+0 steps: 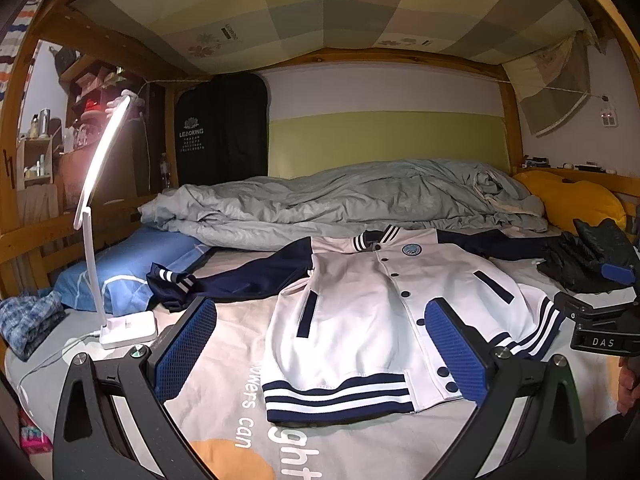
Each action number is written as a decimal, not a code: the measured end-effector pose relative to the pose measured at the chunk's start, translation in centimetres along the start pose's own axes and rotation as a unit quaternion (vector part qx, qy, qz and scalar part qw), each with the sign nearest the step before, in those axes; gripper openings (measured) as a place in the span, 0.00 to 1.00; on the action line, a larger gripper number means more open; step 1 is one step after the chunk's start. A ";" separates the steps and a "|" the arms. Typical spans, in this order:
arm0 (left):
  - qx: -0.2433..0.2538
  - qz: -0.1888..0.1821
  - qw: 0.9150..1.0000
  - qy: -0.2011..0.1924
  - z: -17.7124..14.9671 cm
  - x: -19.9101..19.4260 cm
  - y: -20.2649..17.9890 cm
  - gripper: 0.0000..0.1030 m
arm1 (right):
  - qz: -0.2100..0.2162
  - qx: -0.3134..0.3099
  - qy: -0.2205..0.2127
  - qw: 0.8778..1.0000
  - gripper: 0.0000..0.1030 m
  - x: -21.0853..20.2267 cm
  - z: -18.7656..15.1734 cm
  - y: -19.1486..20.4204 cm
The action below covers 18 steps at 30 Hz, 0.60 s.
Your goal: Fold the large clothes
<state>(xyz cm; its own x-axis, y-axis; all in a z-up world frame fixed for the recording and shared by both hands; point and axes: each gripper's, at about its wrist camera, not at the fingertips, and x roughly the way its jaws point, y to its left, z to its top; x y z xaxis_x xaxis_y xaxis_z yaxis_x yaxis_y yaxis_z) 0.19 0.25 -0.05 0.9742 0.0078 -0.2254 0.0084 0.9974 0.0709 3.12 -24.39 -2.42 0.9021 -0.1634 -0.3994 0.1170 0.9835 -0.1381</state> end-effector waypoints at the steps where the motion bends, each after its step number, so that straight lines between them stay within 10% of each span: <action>1: 0.001 -0.001 1.000 0.002 0.0 0.1 0.1 1.00 | 0.001 0.001 0.002 1.000 1.00 0.1 0.1 -0.1; 18: -0.001 -0.001 1.000 0.019 0.0 0.5 -0.5 1.00 | 0.002 0.003 0.005 1.000 1.00 0.2 0.1 -0.3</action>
<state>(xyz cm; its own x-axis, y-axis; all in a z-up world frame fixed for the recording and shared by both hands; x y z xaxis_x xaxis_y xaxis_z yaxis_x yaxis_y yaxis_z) 0.62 -0.20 -0.23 0.9651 0.0081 -0.2618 0.0099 0.9977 0.0676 3.33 -24.73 -2.43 0.8986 -0.1611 -0.4081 0.1165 0.9844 -0.1319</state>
